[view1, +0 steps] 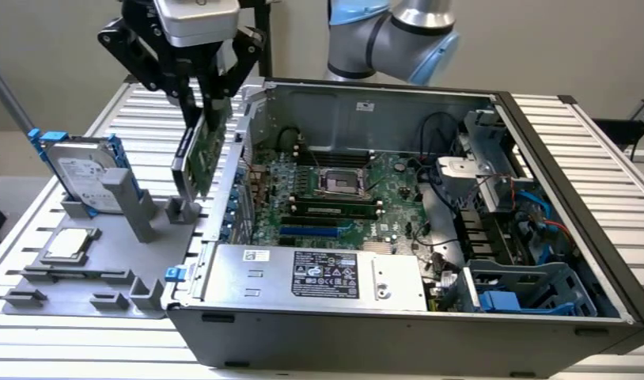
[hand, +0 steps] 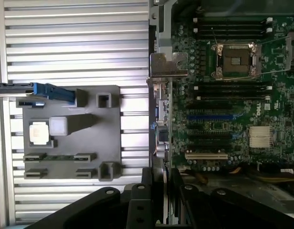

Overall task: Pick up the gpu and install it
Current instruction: 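Pick up the gpu and move the gpu toward the slot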

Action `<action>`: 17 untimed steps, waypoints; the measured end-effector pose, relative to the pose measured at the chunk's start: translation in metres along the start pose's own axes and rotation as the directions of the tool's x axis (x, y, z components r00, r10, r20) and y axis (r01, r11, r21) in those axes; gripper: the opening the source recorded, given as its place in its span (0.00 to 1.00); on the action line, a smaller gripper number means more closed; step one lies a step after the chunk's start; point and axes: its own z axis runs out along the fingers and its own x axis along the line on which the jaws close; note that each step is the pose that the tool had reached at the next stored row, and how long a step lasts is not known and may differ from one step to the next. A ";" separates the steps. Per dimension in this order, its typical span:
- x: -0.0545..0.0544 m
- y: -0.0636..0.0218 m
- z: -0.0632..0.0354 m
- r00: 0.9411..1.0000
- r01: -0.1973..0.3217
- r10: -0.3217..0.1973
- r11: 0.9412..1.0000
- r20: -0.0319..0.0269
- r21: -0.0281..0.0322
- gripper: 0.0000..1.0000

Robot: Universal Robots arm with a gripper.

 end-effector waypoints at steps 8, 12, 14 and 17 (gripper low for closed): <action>-0.036 0.0014 0.0004 1.000 0.000 0.000 1.000 0.000 -0.005 0.27; -0.055 0.0026 0.0046 1.000 0.000 0.000 1.000 0.000 -0.005 0.27; -0.063 0.0037 0.0078 1.000 0.000 0.000 1.000 0.000 -0.004 0.27; -0.077 0.0057 0.0133 1.000 0.000 0.000 1.000 0.000 -0.002 0.27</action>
